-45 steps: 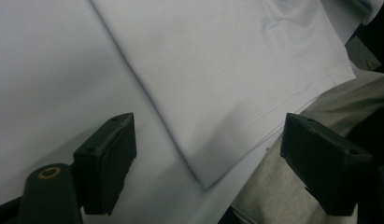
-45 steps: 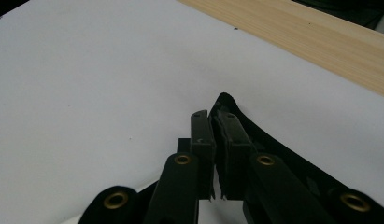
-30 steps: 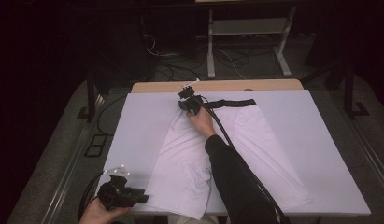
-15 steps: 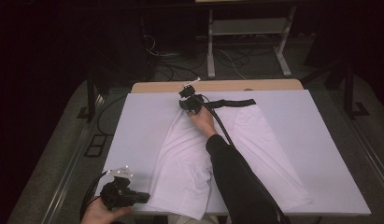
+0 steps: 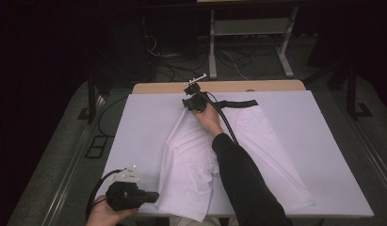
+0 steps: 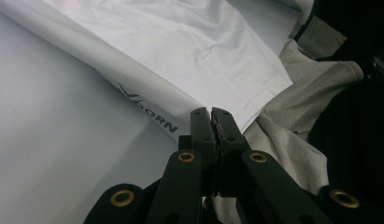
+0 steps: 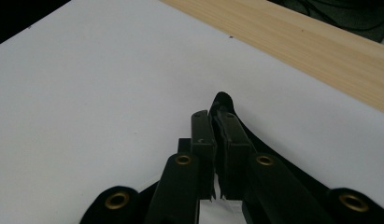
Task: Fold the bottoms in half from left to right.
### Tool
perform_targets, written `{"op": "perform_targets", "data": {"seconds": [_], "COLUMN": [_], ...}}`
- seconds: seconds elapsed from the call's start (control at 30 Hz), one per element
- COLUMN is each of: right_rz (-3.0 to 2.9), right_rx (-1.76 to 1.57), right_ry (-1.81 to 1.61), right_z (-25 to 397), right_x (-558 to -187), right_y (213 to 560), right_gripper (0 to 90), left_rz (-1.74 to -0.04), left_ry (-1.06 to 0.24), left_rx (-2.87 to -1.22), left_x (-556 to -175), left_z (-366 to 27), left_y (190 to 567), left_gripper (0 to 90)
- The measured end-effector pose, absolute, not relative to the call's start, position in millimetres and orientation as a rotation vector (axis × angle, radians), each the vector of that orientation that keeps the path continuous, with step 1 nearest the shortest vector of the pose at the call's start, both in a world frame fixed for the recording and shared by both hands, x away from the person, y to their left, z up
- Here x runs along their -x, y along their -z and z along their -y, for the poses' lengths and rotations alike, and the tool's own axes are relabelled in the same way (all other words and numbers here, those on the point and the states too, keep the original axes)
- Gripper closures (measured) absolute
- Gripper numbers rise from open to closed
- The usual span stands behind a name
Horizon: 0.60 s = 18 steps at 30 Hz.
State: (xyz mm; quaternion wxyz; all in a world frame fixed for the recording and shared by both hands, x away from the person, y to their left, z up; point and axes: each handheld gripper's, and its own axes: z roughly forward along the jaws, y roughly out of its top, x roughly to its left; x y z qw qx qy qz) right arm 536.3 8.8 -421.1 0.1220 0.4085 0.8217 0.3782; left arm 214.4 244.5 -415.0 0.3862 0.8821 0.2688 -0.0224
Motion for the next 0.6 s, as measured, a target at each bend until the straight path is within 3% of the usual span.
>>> {"op": "perform_targets", "data": {"seconds": [0.6], "right_rz": [-2.393], "right_rx": [-1.204], "right_ry": [-1.168], "right_z": [18], "right_x": [-536], "right_y": [400], "right_gripper": [84.8], "left_rz": [-0.541], "left_ry": [0.101], "left_rx": [-2.175], "left_x": [-216], "left_z": [-226], "left_y": [404], "left_gripper": [87.6]}}
